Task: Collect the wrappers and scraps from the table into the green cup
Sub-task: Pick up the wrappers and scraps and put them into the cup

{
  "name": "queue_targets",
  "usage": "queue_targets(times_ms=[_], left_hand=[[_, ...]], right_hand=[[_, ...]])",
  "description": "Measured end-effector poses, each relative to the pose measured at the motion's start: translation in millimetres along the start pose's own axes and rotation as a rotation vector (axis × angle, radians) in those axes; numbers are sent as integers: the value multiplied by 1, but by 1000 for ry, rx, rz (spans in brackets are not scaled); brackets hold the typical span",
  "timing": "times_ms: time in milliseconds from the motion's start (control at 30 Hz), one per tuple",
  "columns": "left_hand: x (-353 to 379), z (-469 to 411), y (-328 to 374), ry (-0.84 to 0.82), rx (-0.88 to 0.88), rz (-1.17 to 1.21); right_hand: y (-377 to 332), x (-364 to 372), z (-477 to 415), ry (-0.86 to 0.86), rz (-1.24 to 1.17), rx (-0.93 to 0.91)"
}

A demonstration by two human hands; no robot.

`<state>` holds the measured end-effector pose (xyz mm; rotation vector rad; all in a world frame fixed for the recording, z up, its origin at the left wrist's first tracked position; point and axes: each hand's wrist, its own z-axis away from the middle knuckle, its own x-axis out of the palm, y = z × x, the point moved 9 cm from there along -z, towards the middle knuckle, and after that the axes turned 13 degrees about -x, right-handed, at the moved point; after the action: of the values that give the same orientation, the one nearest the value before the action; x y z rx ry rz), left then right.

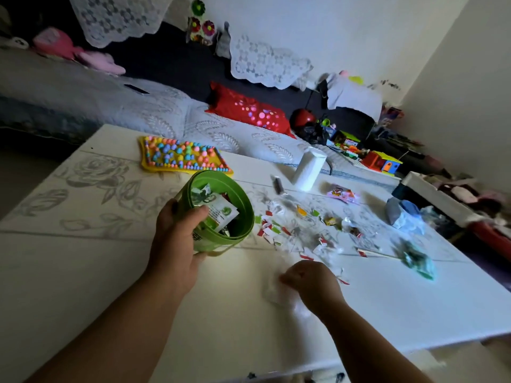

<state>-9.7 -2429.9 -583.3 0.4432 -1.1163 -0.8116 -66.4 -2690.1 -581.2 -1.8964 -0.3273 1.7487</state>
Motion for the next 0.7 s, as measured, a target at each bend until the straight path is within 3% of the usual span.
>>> queue_targets(times_ms=[300,500,700], left_hand=[[7,-1,-3,-26,-14,1],[10,5,-9,-56,-26,-23],[15,13,-18,-107,-71,15]], right_hand=[[-24,-62,-5,290,-662,37],[-99,-84,-19,286,-980,-112],[-152,-65,-36,324,-1300,-141]])
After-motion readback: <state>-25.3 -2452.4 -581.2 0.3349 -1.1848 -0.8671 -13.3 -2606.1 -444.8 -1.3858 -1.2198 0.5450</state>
